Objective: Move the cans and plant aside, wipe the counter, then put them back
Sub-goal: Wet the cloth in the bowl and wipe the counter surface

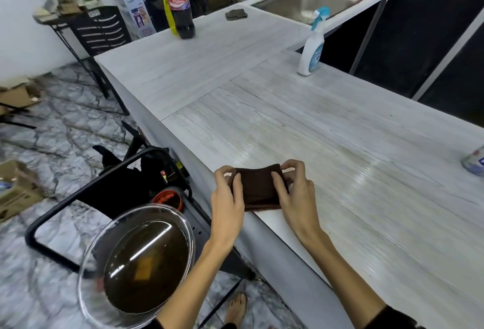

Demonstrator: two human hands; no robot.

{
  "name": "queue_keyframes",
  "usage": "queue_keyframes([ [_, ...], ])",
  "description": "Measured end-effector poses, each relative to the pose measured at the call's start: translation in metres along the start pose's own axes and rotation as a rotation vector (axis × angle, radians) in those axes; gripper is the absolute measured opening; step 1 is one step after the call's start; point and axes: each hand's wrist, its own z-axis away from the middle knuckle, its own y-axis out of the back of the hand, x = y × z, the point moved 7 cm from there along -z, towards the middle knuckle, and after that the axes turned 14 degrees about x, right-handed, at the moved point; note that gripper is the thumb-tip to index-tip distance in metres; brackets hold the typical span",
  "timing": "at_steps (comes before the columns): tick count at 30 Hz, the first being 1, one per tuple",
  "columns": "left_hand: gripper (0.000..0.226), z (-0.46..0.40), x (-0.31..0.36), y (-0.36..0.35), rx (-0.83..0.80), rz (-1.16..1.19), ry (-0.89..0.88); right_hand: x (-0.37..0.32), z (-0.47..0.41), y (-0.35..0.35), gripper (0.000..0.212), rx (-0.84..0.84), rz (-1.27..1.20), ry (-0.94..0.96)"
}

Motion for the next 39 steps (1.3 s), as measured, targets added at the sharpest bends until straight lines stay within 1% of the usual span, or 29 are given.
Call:
queue_keyframes([
  [2,0.015,0.004,0.000,0.009,0.027,-0.015,0.031,-0.004,0.007,-0.002,0.024,0.006,-0.096,-0.052],
  [4,0.020,0.011,-0.004,0.020,0.061,-0.041,0.073,-0.005,0.015,-0.005,0.029,-0.003,-0.111,-0.115],
  [8,0.023,0.033,-0.016,0.056,0.144,-0.117,0.151,-0.007,0.039,-0.015,0.022,-0.072,-0.067,-0.178],
  [11,0.022,0.055,-0.030,0.093,0.223,-0.170,0.188,-0.013,0.064,-0.028,0.017,-0.165,-0.021,-0.161],
  [14,0.021,0.079,-0.043,0.127,0.269,-0.215,0.218,-0.014,0.094,-0.045,0.013,-0.268,0.018,-0.142],
  [20,0.026,0.133,-0.078,0.191,0.373,-0.312,0.317,-0.008,0.163,-0.086,0.010,-0.443,0.099,-0.041],
  [23,0.030,0.155,-0.094,0.216,0.430,-0.398,0.363,-0.010,0.193,-0.108,0.014,-0.544,0.123,0.042],
  [25,0.030,0.165,-0.103,0.229,0.452,-0.460,0.403,-0.010,0.209,-0.122,0.012,-0.597,0.138,0.056],
  [28,0.028,0.175,-0.116,0.245,0.468,-0.540,0.462,-0.016,0.225,-0.136,0.013,-0.635,0.115,0.070],
  [32,0.027,0.177,-0.120,0.260,0.510,-0.631,0.472,-0.028,0.232,-0.147,0.023,-0.662,0.164,0.157],
  [34,0.028,0.176,-0.116,0.262,0.526,-0.664,0.457,-0.035,0.232,-0.151,0.029,-0.687,0.247,0.230],
  [36,0.029,0.173,-0.114,0.264,0.516,-0.719,0.456,-0.043,0.230,-0.154,0.032,-0.671,0.356,0.373],
  [39,0.030,0.165,-0.115,0.269,0.440,-0.876,0.461,-0.052,0.228,-0.157,0.036,-0.636,0.491,0.557],
])
